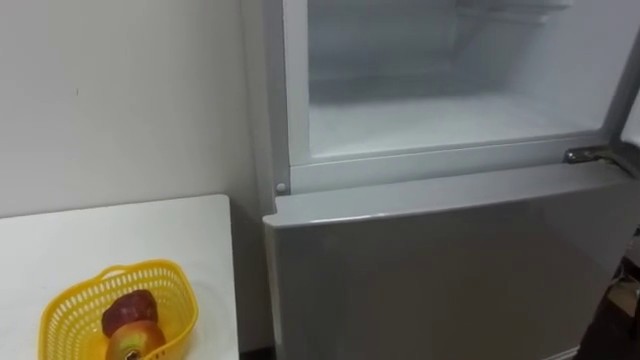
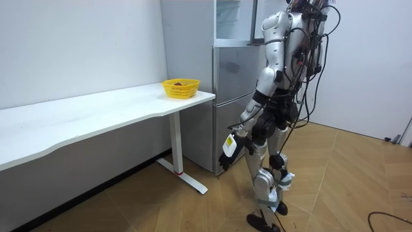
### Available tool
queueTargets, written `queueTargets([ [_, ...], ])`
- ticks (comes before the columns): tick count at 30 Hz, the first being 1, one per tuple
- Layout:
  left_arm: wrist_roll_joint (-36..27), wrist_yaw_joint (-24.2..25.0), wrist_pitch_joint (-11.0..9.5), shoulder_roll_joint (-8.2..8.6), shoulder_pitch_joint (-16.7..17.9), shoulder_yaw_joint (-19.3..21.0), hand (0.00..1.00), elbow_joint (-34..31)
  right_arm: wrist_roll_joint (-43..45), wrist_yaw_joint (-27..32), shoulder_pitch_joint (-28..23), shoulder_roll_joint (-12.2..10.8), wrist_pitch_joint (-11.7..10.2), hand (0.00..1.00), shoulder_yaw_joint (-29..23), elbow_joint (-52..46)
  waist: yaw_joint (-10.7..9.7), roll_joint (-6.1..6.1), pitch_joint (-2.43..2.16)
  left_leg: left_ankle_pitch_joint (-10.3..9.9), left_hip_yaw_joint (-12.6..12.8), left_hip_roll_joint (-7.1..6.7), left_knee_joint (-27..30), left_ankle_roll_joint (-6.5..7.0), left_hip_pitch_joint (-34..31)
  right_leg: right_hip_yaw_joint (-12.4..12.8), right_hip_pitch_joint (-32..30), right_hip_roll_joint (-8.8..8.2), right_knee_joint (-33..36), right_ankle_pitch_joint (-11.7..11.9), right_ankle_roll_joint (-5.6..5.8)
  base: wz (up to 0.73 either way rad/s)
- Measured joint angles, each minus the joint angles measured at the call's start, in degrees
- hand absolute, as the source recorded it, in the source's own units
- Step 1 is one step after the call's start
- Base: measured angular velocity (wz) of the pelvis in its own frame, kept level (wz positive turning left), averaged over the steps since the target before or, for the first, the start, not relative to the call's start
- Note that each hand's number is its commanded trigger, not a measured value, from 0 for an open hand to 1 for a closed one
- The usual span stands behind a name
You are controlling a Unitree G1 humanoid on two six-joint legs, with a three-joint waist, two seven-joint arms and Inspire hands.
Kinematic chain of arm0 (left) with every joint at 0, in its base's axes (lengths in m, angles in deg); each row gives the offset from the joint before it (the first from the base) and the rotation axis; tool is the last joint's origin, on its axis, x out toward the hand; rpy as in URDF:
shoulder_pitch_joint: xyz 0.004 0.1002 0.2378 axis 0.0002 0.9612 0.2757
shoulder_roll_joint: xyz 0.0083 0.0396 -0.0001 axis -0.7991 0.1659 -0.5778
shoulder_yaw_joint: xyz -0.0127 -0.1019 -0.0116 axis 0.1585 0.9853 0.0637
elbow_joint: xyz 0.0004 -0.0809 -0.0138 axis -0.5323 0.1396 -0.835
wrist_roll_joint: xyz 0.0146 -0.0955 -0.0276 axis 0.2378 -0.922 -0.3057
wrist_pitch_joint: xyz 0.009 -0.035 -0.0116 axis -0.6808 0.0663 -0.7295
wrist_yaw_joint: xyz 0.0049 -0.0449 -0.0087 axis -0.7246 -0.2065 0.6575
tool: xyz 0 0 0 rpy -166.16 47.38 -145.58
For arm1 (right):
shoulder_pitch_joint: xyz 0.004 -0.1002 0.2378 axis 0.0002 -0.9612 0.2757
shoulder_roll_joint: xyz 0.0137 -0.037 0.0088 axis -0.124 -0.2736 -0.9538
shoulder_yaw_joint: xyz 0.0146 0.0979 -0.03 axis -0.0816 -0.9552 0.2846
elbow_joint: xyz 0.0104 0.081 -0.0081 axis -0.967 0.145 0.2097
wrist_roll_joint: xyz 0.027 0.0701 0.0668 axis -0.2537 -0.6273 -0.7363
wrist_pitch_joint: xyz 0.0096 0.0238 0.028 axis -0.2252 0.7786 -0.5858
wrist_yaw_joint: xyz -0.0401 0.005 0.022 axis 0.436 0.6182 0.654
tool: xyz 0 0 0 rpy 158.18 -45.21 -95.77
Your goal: Retrieve from the upper fridge
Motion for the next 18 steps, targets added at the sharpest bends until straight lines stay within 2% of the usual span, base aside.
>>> queueTargets([
  [3, -1.19, 0.25, -0.01, 0.00, 0.08, 0.33, 0.00, -0.12, -10.10, -0.02, 0.00, 0.11, -0.37, 0.00, -2.65, -0.38, -0.10, 0.02, 0.00, 0.00, 0.03, 0.00, -0.01, 0.00, -0.03, 0.18, -0.14, 0.09, -0.09, 0.00, 0.01, -0.02],
  [6, -1.90, 0.45, 0.00, 0.05, 0.08, 1.74, 0.00, -0.48, -15.93, -0.12, 0.00, 0.14, -0.69, 0.00, -4.23, -0.38, -0.15, 0.08, 0.00, 0.00, 0.15, 0.03, -0.12, 0.00, -0.21, 0.34, -0.68, 0.36, 0.08, 0.00, 0.00, -0.05],
  [13, -2.44, 0.31, -0.01, -0.02, 0.25, 2.76, 0.00, -1.03, -20.85, -2.02, 0.62, 0.13, -0.74, 0.00, -6.52, -0.37, -0.33, 0.08, 0.07, 0.00, 0.32, 0.10, -0.82, 0.00, -0.17, 0.18, -1.00, 0.50, 0.82, 0.00, -0.10, -0.03],
  [18, -2.45, 0.34, -0.08, 0.03, 0.04, 3.95, 0.00, -1.07, -21.90, -4.96, 3.48, 0.14, -0.74, 0.00, -6.88, -0.60, -0.43, 0.05, 0.03, 0.00, 0.29, 0.04, -0.68, 0.00, -0.96, -0.08, -2.14, 0.33, 1.06, -0.02, -0.08, 0.02],
])
